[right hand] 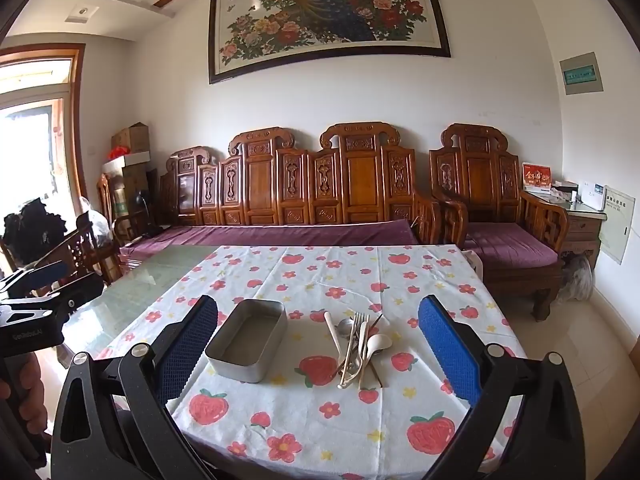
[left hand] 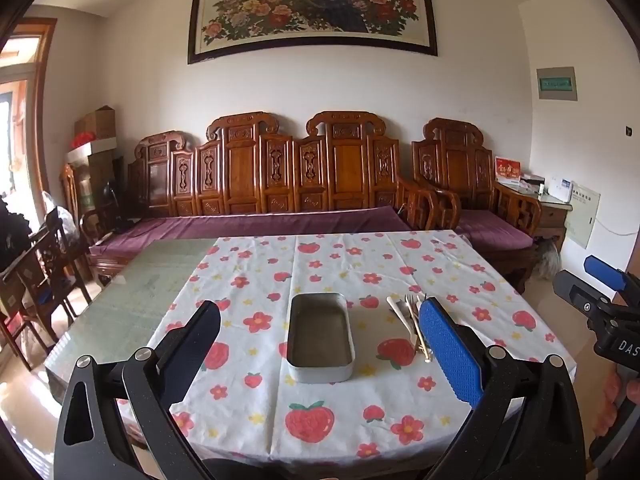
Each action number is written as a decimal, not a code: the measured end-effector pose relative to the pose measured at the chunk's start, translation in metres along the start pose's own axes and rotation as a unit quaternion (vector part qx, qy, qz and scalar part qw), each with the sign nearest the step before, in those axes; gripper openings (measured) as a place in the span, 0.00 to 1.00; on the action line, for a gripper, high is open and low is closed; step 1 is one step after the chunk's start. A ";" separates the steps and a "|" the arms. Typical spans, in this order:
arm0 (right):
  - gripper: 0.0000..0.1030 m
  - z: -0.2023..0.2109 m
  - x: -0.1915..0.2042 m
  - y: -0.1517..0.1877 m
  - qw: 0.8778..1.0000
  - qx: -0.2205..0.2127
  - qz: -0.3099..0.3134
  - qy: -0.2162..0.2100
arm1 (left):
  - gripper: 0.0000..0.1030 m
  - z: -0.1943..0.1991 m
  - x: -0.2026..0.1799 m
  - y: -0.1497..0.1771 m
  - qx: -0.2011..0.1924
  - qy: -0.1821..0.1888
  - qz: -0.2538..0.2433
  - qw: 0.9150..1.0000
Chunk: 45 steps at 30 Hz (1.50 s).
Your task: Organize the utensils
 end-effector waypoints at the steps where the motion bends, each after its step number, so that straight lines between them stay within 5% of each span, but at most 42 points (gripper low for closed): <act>1: 0.98 0.000 0.000 0.000 1.000 0.000 0.000 0.000 | 0.94 0.001 0.000 -0.001 -0.004 0.000 0.000 1.000; 45: 0.98 0.003 0.001 -0.001 1.000 -0.003 0.000 0.000 | 0.94 0.010 -0.004 -0.010 -0.010 0.001 0.001 1.000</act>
Point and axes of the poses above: each gripper's, at about its wrist camera, not at the fingertips, and z roughly against the way its jaws point, x to its left, y to its underside, the point moved 9 cm from there along -z, roughly the way its jaws point, and after that the axes turned 10 degrees about x, right-handed, at the moved point
